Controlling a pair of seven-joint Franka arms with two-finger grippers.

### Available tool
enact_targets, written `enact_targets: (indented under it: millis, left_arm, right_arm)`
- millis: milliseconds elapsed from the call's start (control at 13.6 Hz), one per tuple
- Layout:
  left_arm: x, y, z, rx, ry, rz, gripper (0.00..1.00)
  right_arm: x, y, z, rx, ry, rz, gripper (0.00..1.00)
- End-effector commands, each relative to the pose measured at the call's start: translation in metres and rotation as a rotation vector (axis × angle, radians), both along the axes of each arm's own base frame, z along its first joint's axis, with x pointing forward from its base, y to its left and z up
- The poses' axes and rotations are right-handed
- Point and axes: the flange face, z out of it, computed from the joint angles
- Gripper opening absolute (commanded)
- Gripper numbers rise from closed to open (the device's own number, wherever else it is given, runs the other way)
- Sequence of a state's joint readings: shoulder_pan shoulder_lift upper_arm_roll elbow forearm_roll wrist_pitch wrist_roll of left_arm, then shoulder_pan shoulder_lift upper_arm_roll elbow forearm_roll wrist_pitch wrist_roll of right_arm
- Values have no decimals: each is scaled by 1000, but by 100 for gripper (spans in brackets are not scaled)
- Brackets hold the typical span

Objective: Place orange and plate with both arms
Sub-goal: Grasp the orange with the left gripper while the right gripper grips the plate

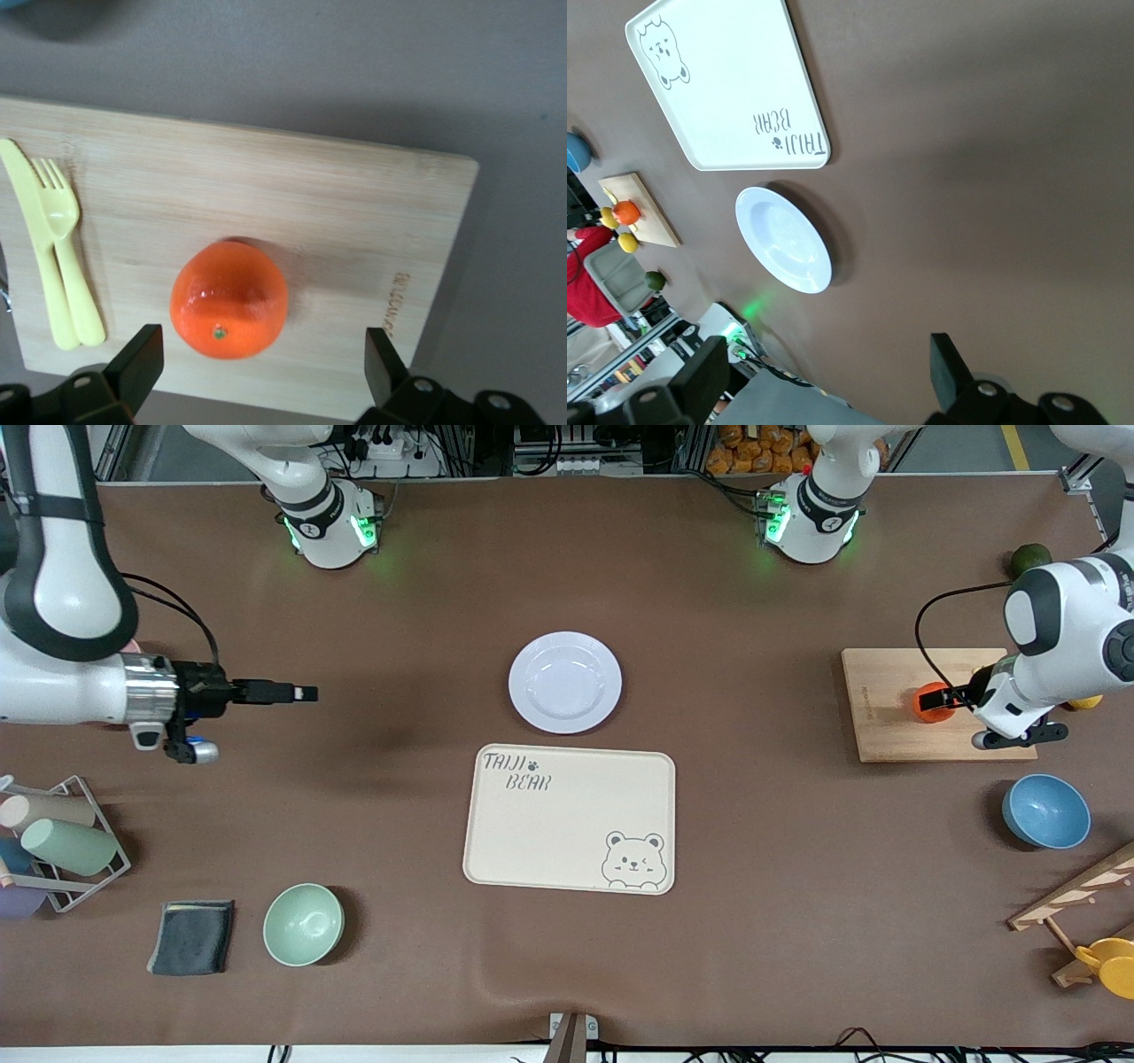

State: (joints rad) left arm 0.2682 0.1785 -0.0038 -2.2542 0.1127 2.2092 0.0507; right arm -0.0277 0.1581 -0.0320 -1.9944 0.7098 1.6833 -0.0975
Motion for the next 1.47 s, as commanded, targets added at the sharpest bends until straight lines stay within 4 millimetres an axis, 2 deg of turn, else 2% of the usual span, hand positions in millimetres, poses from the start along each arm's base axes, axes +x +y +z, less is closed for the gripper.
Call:
enact_targets:
  millis: [0, 295, 368, 516, 663, 1032, 1105, 1179, 1400]
  left_arm:
    - [-1, 8, -13, 8, 9, -19, 100]
    - [-2, 10, -34, 13, 30, -35, 100]
    - [-2, 11, -34, 22, 32, -45, 100]
    - [-2, 11, -37, 37, 38, -67, 100]
    - [-3, 13, -47, 32, 43, -65, 100]
    - [-4, 14, -61, 24, 60, -63, 100]
    - [-4, 14, -61, 24, 60, -63, 90]
    - [-5, 14, -62, 24, 62, -63, 85]
    - [-5, 14, -64, 22, 66, -63, 78]
  right_arm:
    - [-7, 19, -29, 75, 0, -17, 100]
    - [-14, 36, -94, 218, 17, -10, 100]
    - [-16, 40, -107, 247, 28, -24, 100]
    - [-20, 55, -136, 277, 20, -25, 100]
    - [-27, 72, -168, 319, 44, -31, 100]
    - [-39, 129, -183, 400, 38, -6, 100]
    - [-41, 138, -189, 413, 44, -14, 100]
    - [-44, 151, -194, 417, 25, -12, 100]
    - [-52, 166, -217, 400, -37, 5, 100]
